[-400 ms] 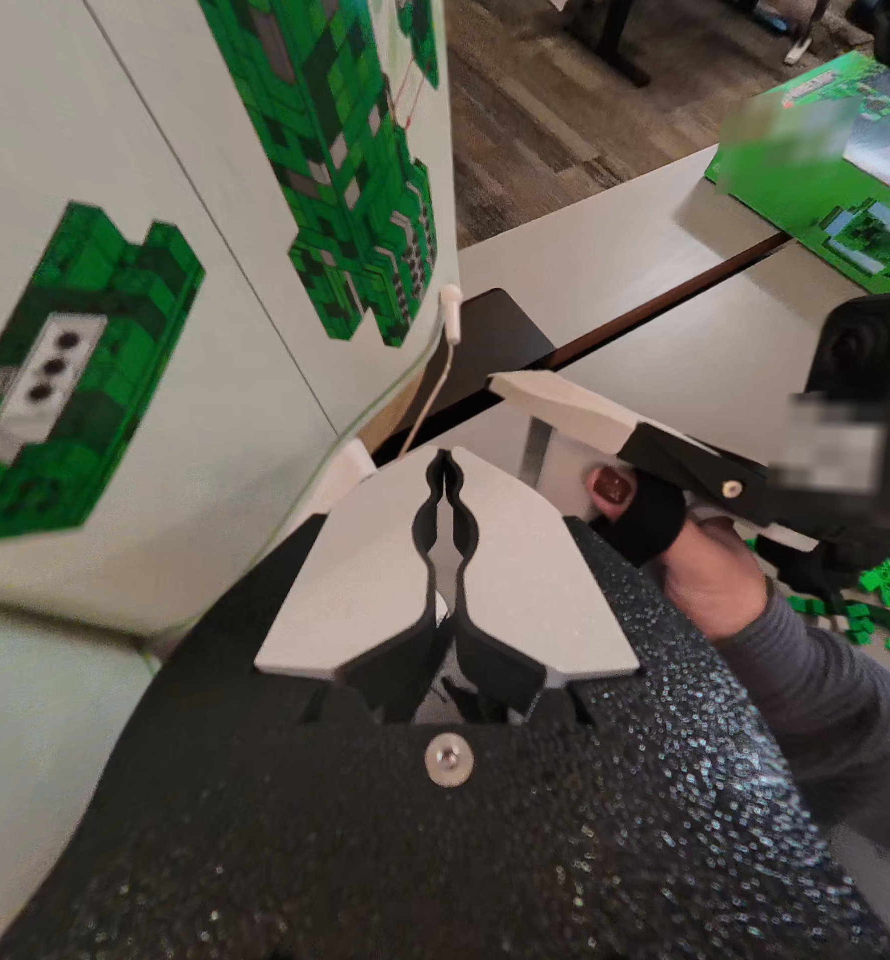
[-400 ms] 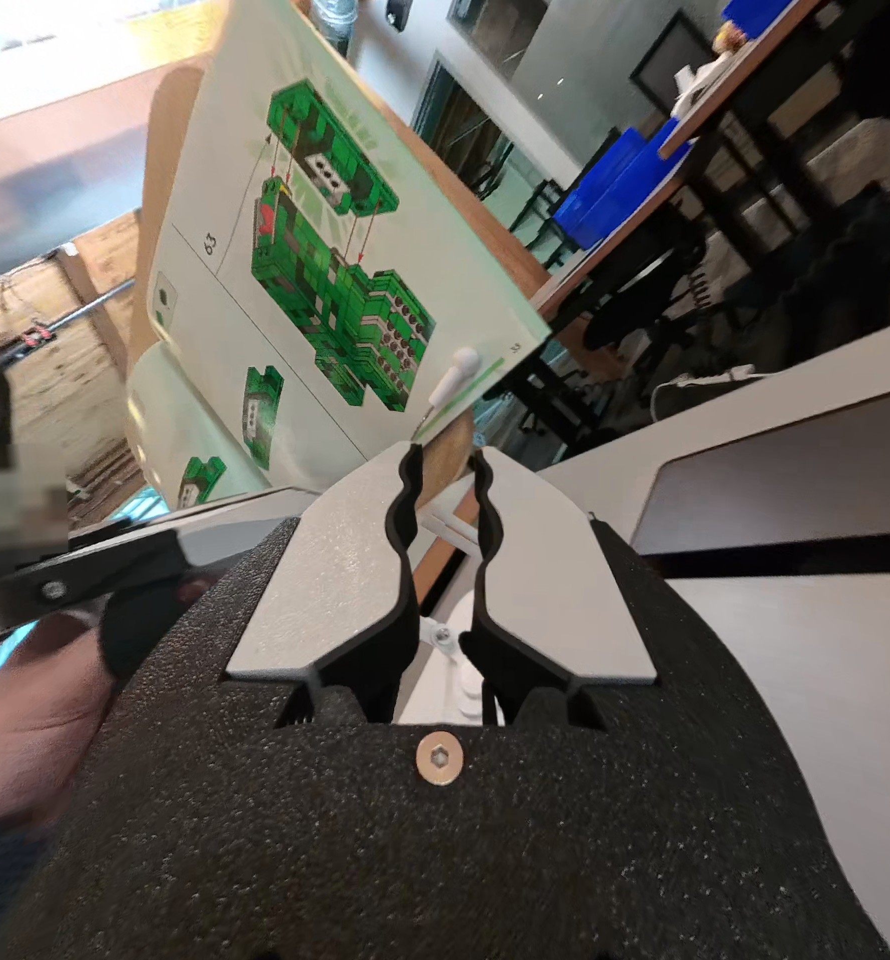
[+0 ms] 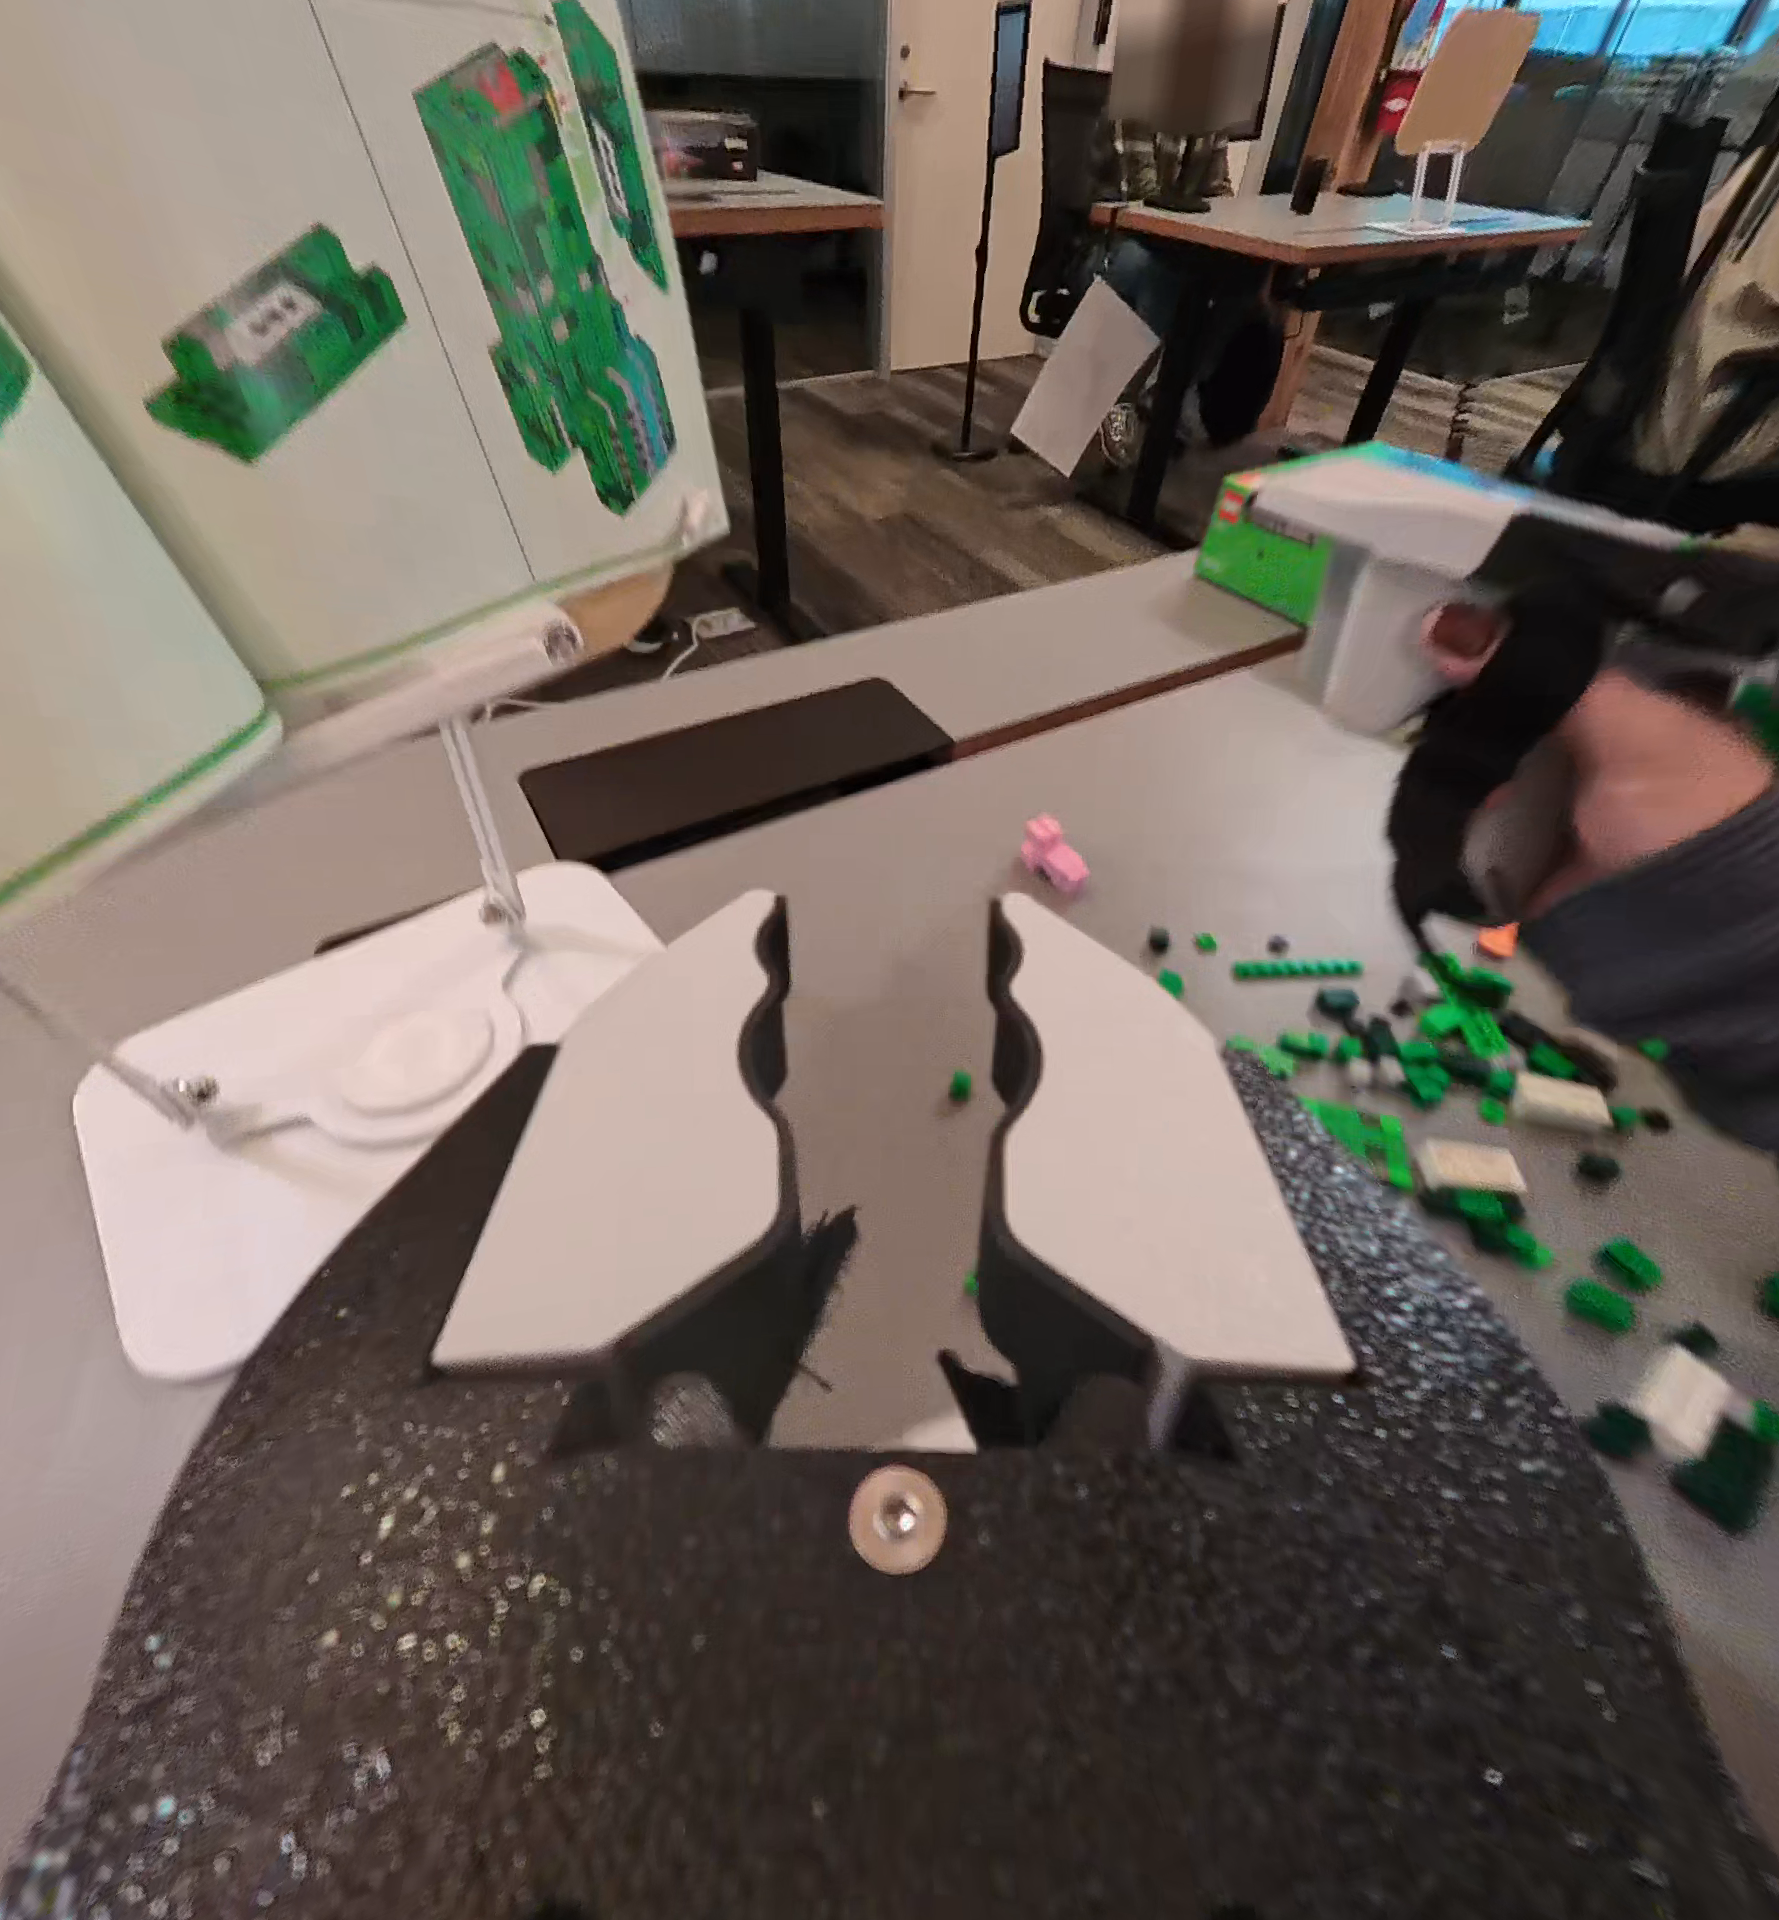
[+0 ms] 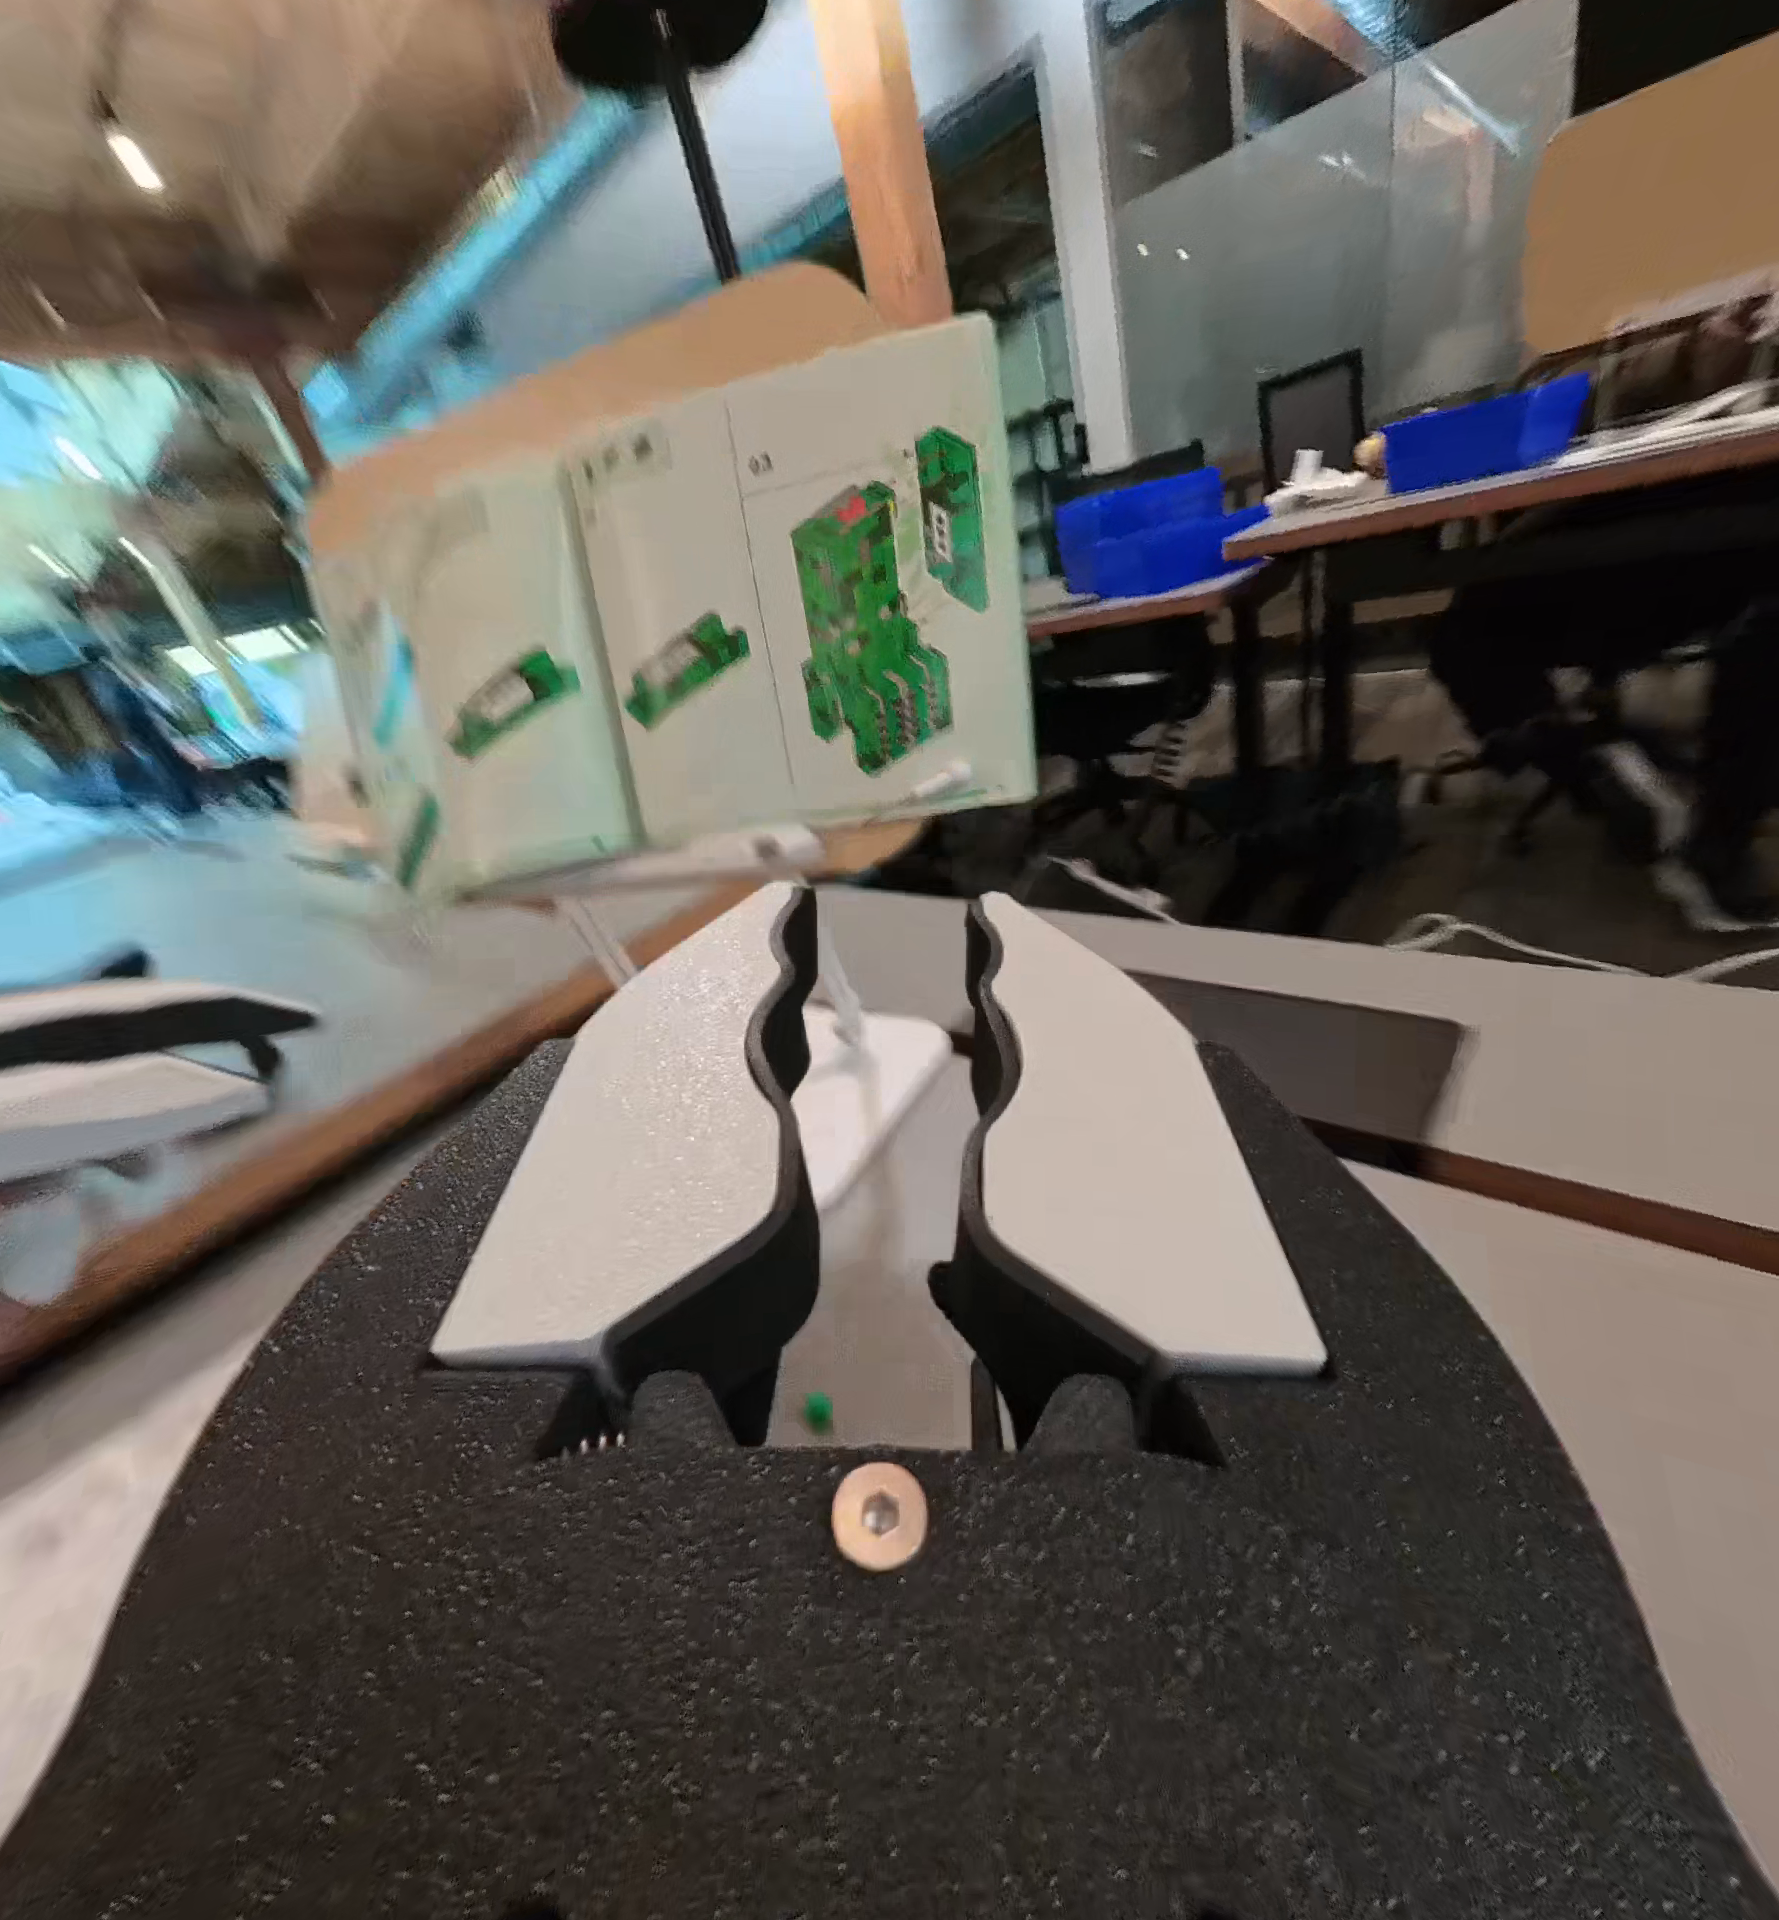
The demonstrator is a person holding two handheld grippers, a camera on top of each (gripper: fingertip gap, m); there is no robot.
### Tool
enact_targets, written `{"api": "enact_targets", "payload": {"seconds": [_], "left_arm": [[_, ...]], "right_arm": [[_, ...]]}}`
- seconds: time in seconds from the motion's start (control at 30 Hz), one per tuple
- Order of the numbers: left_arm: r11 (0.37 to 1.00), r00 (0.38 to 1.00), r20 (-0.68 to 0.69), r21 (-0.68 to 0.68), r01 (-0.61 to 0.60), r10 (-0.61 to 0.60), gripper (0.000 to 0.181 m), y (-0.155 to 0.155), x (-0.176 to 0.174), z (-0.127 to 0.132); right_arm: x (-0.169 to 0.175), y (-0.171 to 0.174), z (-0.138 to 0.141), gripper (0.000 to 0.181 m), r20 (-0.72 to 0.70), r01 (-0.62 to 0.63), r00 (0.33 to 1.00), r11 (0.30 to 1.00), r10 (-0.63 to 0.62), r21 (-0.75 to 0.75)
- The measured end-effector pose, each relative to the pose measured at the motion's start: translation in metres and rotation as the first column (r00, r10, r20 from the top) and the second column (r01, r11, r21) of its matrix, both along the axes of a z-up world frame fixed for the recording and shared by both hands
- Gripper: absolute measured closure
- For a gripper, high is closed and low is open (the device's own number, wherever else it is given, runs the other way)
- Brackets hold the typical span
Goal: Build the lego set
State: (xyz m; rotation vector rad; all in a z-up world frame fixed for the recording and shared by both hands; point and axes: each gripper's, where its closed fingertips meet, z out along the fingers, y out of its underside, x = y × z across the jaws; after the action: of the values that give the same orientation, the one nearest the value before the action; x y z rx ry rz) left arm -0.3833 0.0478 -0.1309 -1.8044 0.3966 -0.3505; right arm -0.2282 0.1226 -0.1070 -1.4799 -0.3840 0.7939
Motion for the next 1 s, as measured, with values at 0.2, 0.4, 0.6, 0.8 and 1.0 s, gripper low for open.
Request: {"api": "enact_targets", "payload": {"seconds": [0.2, 0.4, 0.6, 0.8, 1.0], "left_arm": [[0.988, 0.988, 0.043, 0.028, -0.152, 0.151, 0.125, -0.069, -0.031, -0.016], [0.922, 0.927, 0.271, 0.213, -0.322, 0.261, 0.131, -0.089, -0.048, -0.023], [0.893, 0.934, 0.241, 0.305, -0.332, 0.265, 0.129, -0.081, -0.016, -0.057], [0.904, 0.958, 0.108, 0.318, -0.285, 0.264, 0.131, -0.075, -0.009, -0.075], [0.872, 0.945, 0.044, 0.373, -0.316, 0.324, 0.144, -0.077, -0.013, -0.074]], "right_arm": [[0.083, -0.064, -0.017, 0.153, 0.267, 0.076, 0.957, 0.987, -0.113, 0.144], [0.132, -0.093, -0.063, 0.152, 0.387, 0.127, 0.89, 0.945, -0.242, 0.3], [0.134, -0.098, -0.088, 0.149, 0.367, 0.055, 0.918, 0.965, -0.15, 0.256], [0.141, -0.093, -0.096, 0.149, 0.296, 0.085, 0.945, 0.98, -0.136, 0.18], [0.143, -0.088, -0.107, 0.15, 0.33, 0.083, 0.936, 0.987, -0.126, 0.141]]}}
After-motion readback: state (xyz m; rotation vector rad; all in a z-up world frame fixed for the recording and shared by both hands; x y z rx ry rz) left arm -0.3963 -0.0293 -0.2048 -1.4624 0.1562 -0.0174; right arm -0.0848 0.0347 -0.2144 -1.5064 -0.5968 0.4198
